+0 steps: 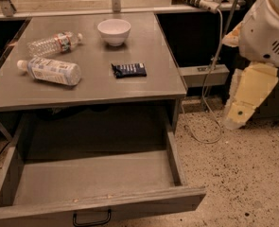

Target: Place blue plastic bottle into top drawer

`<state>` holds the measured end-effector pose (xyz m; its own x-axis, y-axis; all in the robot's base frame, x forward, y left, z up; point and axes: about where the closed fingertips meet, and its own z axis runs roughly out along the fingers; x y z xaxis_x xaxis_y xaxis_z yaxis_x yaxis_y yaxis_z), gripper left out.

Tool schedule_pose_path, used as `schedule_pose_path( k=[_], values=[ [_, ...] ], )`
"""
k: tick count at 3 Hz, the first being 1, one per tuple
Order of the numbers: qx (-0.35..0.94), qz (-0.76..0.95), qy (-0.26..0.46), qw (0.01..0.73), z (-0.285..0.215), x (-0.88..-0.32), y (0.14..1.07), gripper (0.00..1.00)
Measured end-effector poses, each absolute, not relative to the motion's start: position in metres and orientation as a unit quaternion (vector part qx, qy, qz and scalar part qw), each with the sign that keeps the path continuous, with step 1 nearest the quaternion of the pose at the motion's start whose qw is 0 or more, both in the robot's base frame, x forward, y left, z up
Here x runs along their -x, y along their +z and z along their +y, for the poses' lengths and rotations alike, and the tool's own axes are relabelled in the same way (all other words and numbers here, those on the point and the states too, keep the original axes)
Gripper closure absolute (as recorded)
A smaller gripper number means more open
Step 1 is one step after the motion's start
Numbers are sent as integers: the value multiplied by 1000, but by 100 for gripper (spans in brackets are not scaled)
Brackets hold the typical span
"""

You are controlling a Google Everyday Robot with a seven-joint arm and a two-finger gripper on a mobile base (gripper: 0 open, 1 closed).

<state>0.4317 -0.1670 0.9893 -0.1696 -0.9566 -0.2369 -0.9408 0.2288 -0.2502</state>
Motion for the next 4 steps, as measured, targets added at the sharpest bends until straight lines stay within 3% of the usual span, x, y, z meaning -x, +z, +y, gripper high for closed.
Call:
schedule_pose_path(
  k=[1, 3, 4],
  values=[
    [657, 735, -8, 171, -122, -429, 991, 0],
    [652, 735, -22, 187, -112, -427, 991, 0],
    [659, 721, -11, 212, -80, -437, 983, 0]
  ],
)
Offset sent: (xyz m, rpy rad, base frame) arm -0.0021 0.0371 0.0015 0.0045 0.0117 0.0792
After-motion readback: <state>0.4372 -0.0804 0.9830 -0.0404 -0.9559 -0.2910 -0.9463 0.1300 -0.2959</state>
